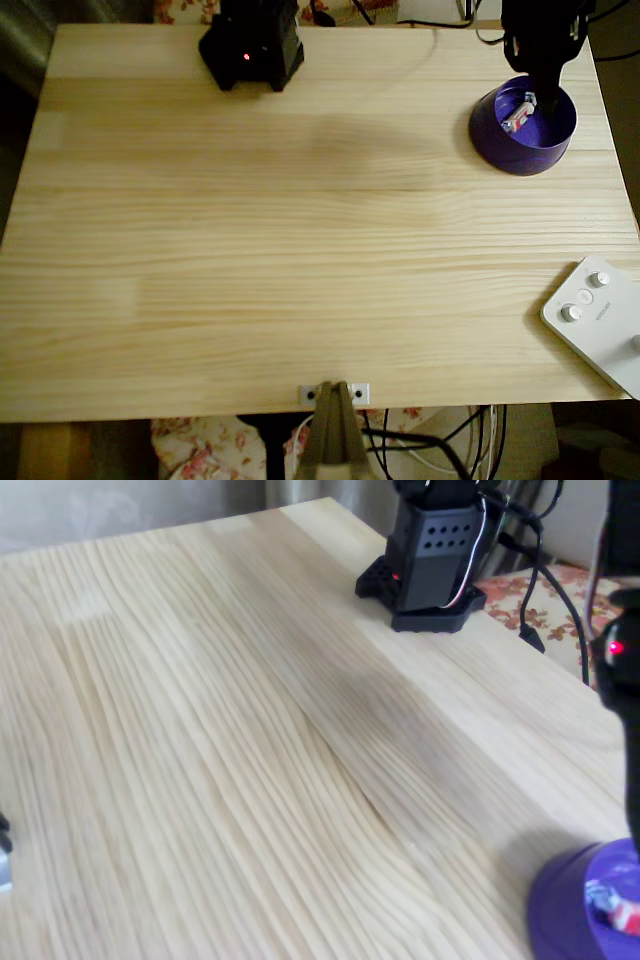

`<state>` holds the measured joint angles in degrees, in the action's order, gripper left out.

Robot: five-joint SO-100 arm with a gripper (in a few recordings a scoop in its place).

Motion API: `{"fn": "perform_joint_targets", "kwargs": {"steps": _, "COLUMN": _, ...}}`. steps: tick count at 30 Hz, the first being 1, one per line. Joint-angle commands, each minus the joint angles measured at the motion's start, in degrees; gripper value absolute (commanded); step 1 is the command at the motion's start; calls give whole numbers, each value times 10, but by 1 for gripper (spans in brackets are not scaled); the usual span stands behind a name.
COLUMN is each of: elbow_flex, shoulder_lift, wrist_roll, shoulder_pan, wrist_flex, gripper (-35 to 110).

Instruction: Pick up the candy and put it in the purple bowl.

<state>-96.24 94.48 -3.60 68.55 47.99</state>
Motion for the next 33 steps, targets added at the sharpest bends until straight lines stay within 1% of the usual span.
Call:
{"fn": "perform_joint_targets", "kwargs": {"steps": 1, "elbow_flex": 18, "shoulder_lift": 49, "wrist_roll": -9, "shoulder_pan": 7, "wrist_flex": 8, "gripper": 15}}
{"fn": "perform_joint_targets", "kwargs": {"steps": 2, "elbow_flex": 20, "shoulder_lift": 52, "wrist_roll": -9, "shoulder_pan": 6, "wrist_flex": 12, "gripper": 14}}
{"fn": "perform_joint_targets", "kwargs": {"steps": 5, "elbow_flex": 29, "shoulder_lift": 60, "wrist_roll": -8, "shoulder_pan": -2, "wrist_flex": 35, "gripper": -1}}
{"fn": "perform_joint_targets", "kwargs": {"steps": 10, "elbow_flex": 16, "shoulder_lift": 104, "wrist_roll": -18, "shoulder_pan": -47, "wrist_flex": 75, "gripper": -1}}
{"fn": "perform_joint_targets", "kwargs": {"steps": 13, "elbow_flex": -24, "shoulder_lift": 146, "wrist_roll": -131, "shoulder_pan": -73, "wrist_flex": 120, "gripper": -1}}
{"fn": "perform_joint_targets", "kwargs": {"steps": 15, "elbow_flex": -56, "shoulder_lift": 192, "wrist_roll": -163, "shoulder_pan": -110, "wrist_flex": 148, "gripper": -1}}
{"fn": "perform_joint_targets", "kwargs": {"steps": 19, "elbow_flex": -128, "shoulder_lift": 291, "wrist_roll": -221, "shoulder_pan": -211, "wrist_flex": 162, "gripper": -1}}
{"fn": "perform_joint_targets", "kwargs": {"steps": 26, "elbow_flex": -228, "shoulder_lift": 400, "wrist_roll": -256, "shoulder_pan": -388, "wrist_flex": 205, "gripper": -1}}
{"fn": "perform_joint_targets", "kwargs": {"steps": 28, "elbow_flex": -258, "shoulder_lift": 428, "wrist_roll": -235, "shoulder_pan": -441, "wrist_flex": 196, "gripper": -1}}
{"fn": "perform_joint_targets", "kwargs": {"steps": 31, "elbow_flex": -299, "shoulder_lift": 462, "wrist_roll": -114, "shoulder_pan": -528, "wrist_flex": 168, "gripper": -1}}
{"fn": "perform_joint_targets", "kwargs": {"steps": 33, "elbow_flex": -327, "shoulder_lift": 475, "wrist_roll": -76, "shoulder_pan": -581, "wrist_flex": 159, "gripper": -1}}
